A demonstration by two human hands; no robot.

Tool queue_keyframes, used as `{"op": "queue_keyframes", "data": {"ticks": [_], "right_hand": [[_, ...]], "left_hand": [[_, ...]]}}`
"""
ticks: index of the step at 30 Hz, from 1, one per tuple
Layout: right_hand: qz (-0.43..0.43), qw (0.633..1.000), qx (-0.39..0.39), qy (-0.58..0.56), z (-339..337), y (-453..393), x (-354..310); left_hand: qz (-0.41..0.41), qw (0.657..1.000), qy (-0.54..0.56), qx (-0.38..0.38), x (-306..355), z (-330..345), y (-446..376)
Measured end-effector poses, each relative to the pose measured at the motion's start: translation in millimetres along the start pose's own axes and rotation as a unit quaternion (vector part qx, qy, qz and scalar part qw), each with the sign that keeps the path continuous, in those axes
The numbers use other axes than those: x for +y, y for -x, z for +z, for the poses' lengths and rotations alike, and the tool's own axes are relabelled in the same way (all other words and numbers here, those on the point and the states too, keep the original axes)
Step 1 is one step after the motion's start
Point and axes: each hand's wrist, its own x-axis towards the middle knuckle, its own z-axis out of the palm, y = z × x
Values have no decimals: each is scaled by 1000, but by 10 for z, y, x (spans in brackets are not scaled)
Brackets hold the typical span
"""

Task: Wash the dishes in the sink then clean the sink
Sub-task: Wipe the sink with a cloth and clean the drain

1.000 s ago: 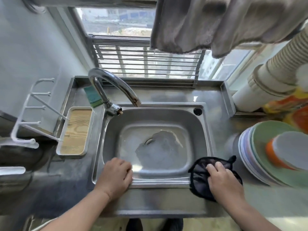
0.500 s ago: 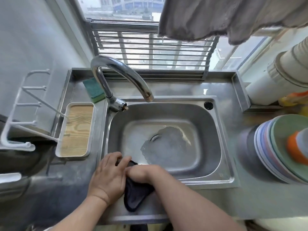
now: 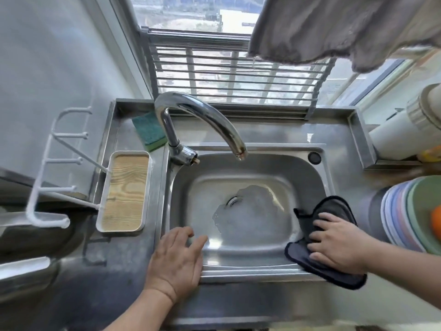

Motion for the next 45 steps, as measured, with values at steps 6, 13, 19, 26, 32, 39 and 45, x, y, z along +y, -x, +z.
{"op": "queue_keyframes", "data": {"ticks": [6,13,19,26,32,39,45], "right_hand": [[-60,933,-64,-349,-787,-593,-1211],[-54,653,-130,-744,-1300,-1734,-1958],[-14,439,0,-898,-1623,-2261,-1776],[205,318,74,-923,-2110,-2781,-1096],[190,234,165,-939,-2242,-2621,-1573],[376,401,192,-813,-1550,-1873,65],[436,214,169,-857,-1001,-1291,234]], "left_hand": [[7,1000,14,8,-19,51,80],[21,997,44,65,-29,112,83],[29,994,8,109,-52,198,87],[109,991,-42,70,24,70,35],[88,992,-44,73,16,121,2],[91,993,-48,48,21,71,-26],[73,996,-43,29,30,88,-14]]}}
